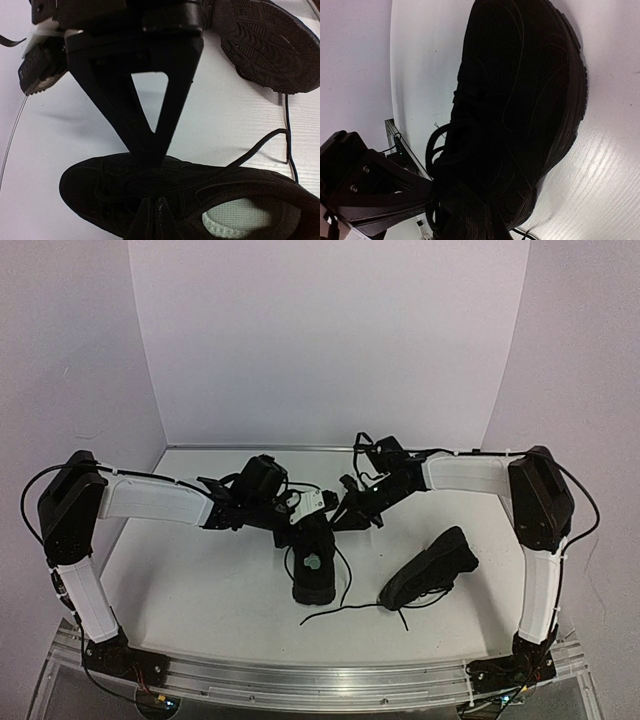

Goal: Tie the shoes

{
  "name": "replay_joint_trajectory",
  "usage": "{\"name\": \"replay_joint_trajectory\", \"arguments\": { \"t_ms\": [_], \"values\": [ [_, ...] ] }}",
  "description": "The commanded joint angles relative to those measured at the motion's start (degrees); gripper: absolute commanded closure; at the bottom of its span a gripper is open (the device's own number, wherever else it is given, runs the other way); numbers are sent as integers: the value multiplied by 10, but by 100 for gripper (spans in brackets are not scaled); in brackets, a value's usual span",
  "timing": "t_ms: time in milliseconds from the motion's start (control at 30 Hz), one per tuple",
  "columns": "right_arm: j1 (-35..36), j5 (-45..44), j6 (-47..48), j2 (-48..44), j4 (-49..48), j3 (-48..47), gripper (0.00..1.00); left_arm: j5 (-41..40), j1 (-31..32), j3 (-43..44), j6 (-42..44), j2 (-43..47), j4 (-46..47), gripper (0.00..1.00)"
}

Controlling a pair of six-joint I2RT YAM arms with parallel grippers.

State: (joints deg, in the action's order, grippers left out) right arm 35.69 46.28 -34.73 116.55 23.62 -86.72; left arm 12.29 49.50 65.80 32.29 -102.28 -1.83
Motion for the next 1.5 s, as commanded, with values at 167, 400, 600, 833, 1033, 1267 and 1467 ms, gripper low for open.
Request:
{"name": "replay_joint_trajectory", "arguments": {
  "t_ms": [167, 400, 600, 833, 1033, 1267, 1467],
  "values": [
    [16, 28, 11, 20, -9, -41, 88, 3, 1, 10, 14, -1, -18, 100],
    [21, 42, 13, 19, -10, -48, 86, 3, 1, 9, 17, -2, -20, 100],
    [28, 50, 15, 19, -10, -50, 83, 2, 1, 9, 18, -1, -20, 100],
    [32, 50, 11, 24, -10, -54, 82, 4, 1, 6, 20, 1, -17, 100],
    [35, 50, 8, 30, -10, -63, 81, 7, 1, 1, 22, 5, -12, 100],
    [38, 63, 3, 38, -11, -68, 78, 5, 1, -1, 25, 7, -4, 100],
    [38, 83, -9, 47, -21, -67, 82, 1, 1, -7, 26, 12, 12, 100]
  ]
}}
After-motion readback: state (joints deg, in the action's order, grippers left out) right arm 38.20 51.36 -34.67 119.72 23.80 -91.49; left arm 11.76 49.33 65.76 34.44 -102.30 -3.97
